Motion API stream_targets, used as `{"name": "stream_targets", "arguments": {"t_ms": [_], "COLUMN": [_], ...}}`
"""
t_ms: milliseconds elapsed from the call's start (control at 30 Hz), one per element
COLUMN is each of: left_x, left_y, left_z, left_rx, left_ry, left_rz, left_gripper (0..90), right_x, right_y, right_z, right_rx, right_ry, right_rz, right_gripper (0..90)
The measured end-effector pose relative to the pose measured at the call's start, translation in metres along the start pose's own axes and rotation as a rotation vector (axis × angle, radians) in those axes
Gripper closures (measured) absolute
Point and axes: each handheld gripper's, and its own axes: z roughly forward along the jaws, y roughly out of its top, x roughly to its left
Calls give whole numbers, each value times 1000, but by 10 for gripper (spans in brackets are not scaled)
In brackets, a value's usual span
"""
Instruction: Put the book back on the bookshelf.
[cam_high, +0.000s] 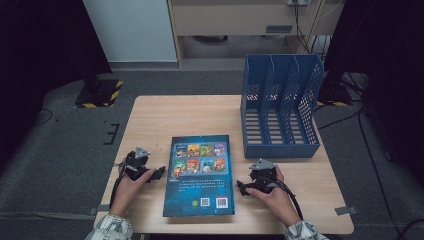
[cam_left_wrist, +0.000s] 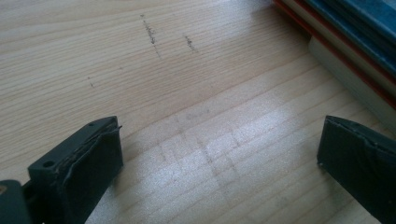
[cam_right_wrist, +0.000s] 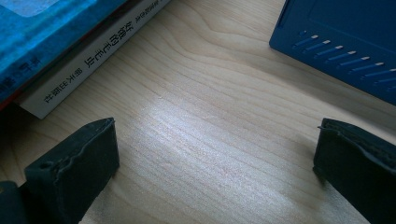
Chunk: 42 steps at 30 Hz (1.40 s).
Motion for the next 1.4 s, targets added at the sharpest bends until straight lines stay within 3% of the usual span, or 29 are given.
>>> {"name": "stream_targets", "arguments": {"t_ms": [533,633,833,967,1067,1233,1300,1333,1400], "left_x": [-3,-2,-9,-14,-22,-25,-26,-28,-33], "left_y": [0,3,7,9,10,12,12,13,14], "left_z": [-3,-9,-28,-32,-31,-35,-38,-39,-42], "left_rx": [6,-18,-63,-67,-39,-68,-87,-107,-110], "left_ry": [-20,-33,-51,-69,-79,-90,-95,-136,-141], "left_rz": [8,-22,-42,-31,-19,-28,-33,-47,-23], "left_gripper": [21,32,41,40,44,55,54,55,54], "right_x": [-3,-6,-5,-2,5,10,17,20,26], "right_y": [3,4,8,12,18,20,23,23,24], "right_z": [-2,-7,-22,-26,-31,-35,-34,-34,-31], "right_rx": [32,23,-21,-39,-74,-105,-117,-112,-107], "right_ry": [2,-19,20,48,63,90,134,148,175], "right_rz": [-8,-22,-24,-43,-50,-62,-71,-79,-98], "right_gripper": [30,66,92,116,91,76,69,62,57]}}
